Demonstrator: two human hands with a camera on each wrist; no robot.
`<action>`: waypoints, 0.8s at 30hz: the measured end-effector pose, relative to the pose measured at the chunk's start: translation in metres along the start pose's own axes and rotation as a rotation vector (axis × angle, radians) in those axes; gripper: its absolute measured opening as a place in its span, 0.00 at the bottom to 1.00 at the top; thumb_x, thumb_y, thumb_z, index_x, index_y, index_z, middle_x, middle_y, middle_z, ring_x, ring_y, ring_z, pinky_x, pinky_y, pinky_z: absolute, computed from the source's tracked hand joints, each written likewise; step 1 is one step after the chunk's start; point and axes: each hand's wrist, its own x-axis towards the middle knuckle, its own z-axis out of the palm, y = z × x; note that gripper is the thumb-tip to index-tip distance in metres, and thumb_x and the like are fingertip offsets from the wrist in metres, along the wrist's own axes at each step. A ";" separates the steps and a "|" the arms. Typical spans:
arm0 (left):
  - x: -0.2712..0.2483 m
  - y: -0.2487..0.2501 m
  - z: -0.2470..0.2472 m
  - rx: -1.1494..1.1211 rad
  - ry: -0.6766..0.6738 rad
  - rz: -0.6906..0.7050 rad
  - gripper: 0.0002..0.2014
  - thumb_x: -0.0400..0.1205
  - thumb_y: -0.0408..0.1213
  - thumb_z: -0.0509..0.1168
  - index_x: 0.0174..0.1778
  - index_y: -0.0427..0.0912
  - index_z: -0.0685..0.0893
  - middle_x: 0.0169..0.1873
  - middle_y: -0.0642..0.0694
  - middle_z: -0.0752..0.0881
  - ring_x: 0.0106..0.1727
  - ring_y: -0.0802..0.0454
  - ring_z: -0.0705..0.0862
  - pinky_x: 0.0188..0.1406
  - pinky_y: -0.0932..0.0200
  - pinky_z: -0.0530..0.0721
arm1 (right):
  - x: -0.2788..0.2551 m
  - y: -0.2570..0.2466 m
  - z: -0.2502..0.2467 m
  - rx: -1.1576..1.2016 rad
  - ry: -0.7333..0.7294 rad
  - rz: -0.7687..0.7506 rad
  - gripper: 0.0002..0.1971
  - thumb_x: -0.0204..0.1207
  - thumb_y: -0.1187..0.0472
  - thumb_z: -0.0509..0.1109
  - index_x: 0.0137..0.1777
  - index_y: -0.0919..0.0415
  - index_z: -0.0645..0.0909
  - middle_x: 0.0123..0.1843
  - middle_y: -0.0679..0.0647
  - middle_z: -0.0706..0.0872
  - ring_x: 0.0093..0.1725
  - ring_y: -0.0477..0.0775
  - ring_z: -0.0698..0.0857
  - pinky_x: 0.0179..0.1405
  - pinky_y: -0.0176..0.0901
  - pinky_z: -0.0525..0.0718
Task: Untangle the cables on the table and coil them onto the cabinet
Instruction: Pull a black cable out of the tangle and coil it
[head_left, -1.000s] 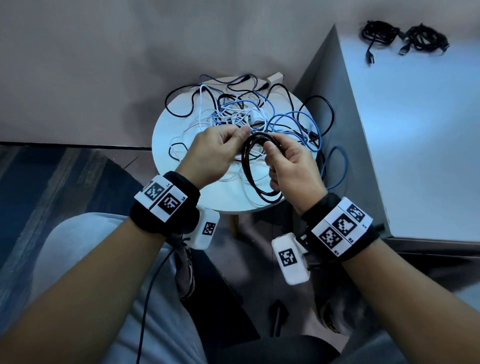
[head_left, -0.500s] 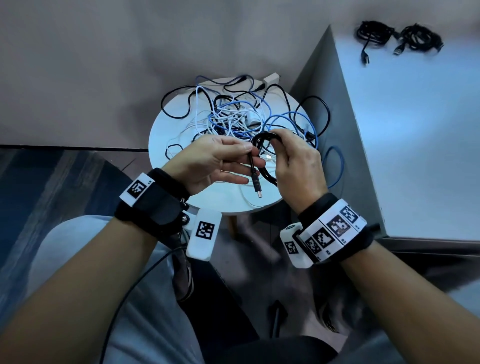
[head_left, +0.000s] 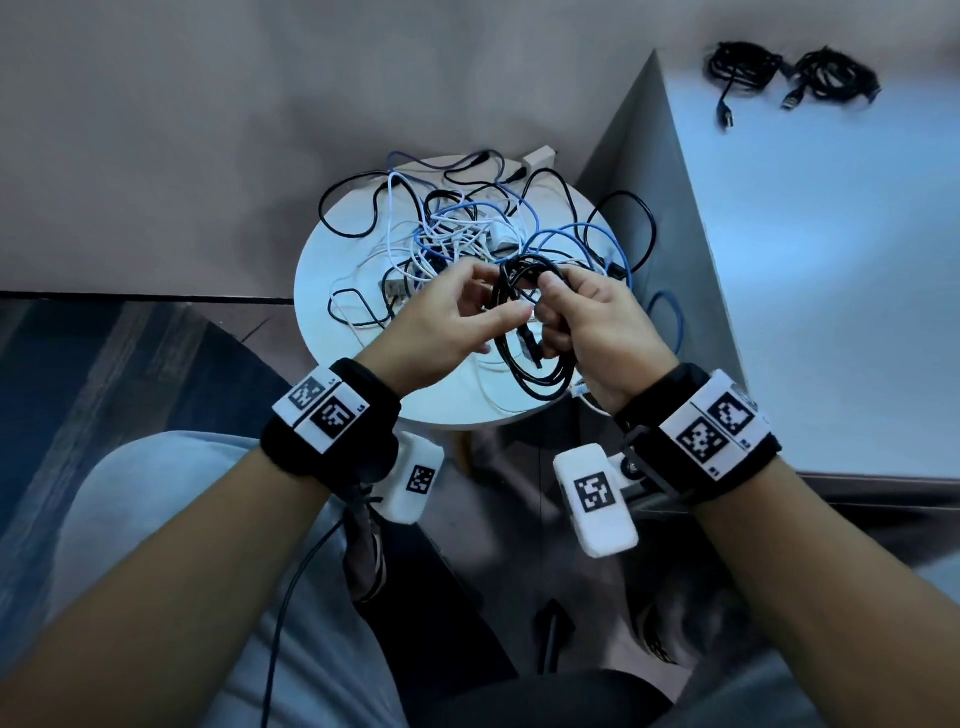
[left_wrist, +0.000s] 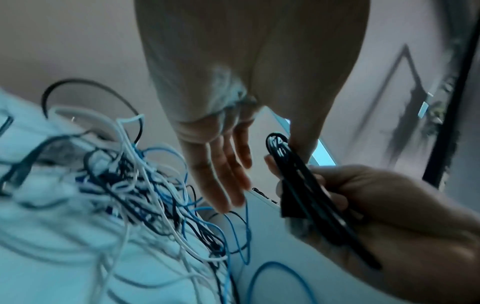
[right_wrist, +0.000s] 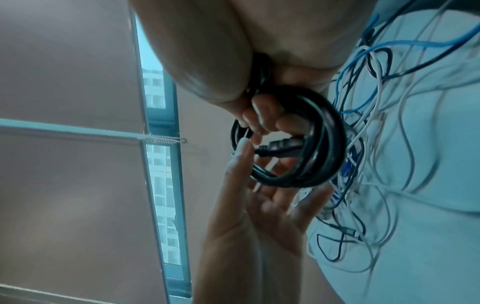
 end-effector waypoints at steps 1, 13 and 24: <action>0.000 -0.001 0.003 -0.058 -0.065 0.000 0.14 0.80 0.44 0.72 0.57 0.41 0.83 0.47 0.38 0.89 0.45 0.48 0.89 0.46 0.49 0.89 | 0.001 0.001 0.000 0.000 -0.012 -0.001 0.15 0.90 0.66 0.57 0.43 0.60 0.79 0.28 0.51 0.68 0.22 0.44 0.64 0.24 0.37 0.65; 0.000 -0.005 0.008 0.285 0.107 0.166 0.05 0.82 0.35 0.67 0.42 0.49 0.84 0.38 0.55 0.83 0.41 0.57 0.83 0.45 0.58 0.79 | -0.004 -0.013 -0.008 -0.169 -0.120 -0.014 0.12 0.89 0.65 0.59 0.53 0.72 0.81 0.30 0.53 0.80 0.20 0.49 0.75 0.22 0.33 0.72; -0.007 0.012 0.001 0.371 0.058 0.199 0.06 0.86 0.39 0.65 0.43 0.45 0.81 0.27 0.50 0.76 0.28 0.58 0.71 0.30 0.60 0.68 | -0.008 -0.023 -0.011 -0.200 -0.111 -0.082 0.11 0.88 0.60 0.63 0.54 0.67 0.83 0.28 0.53 0.76 0.19 0.52 0.79 0.21 0.37 0.74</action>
